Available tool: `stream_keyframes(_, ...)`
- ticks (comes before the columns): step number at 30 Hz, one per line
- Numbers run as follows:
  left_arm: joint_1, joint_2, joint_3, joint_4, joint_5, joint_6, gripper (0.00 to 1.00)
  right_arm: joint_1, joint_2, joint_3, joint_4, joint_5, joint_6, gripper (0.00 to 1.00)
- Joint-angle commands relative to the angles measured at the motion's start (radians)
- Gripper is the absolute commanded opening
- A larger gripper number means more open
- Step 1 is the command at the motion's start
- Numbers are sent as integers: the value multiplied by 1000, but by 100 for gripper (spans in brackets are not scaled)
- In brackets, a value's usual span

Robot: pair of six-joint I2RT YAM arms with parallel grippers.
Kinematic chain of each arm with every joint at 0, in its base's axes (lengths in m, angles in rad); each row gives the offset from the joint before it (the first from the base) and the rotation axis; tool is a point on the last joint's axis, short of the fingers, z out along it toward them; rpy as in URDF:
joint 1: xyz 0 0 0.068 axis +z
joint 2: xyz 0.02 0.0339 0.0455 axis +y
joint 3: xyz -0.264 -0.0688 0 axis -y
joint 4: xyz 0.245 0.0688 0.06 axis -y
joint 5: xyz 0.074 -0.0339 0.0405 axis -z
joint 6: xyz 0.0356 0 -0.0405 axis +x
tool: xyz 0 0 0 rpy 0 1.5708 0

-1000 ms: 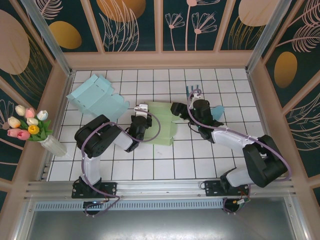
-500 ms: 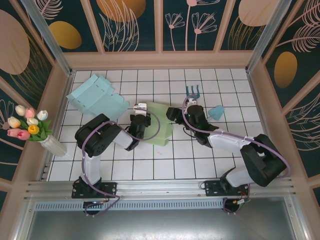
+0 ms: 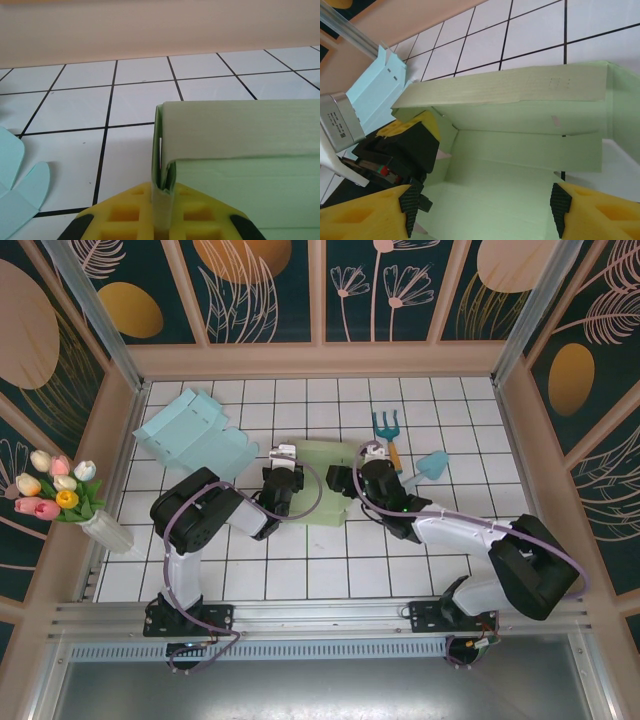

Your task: Fold the paper box

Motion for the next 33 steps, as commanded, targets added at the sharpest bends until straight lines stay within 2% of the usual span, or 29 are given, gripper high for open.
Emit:
stream_keyframes(1,-3,13,16,0,-3,-4,6,-4,3,38,-21,62,-32,71)
stream_keyframes(5,-3,13,18,-4,-1,-3,6,-45,30,65,-5,37,-47,70)
stream_keyframes(10,-3,13,21,-10,-1,-3,6,-152,74,64,82,-108,-15,67)
stream_keyframes(13,-2,14,23,-13,0,-1,6,-194,101,63,120,-149,1,65)
stream_keyframes(20,-3,16,32,-27,0,0,6,-211,113,37,176,-179,30,62)
stream_keyframes(33,-3,18,38,-39,4,2,6,-211,173,28,224,-133,52,56)
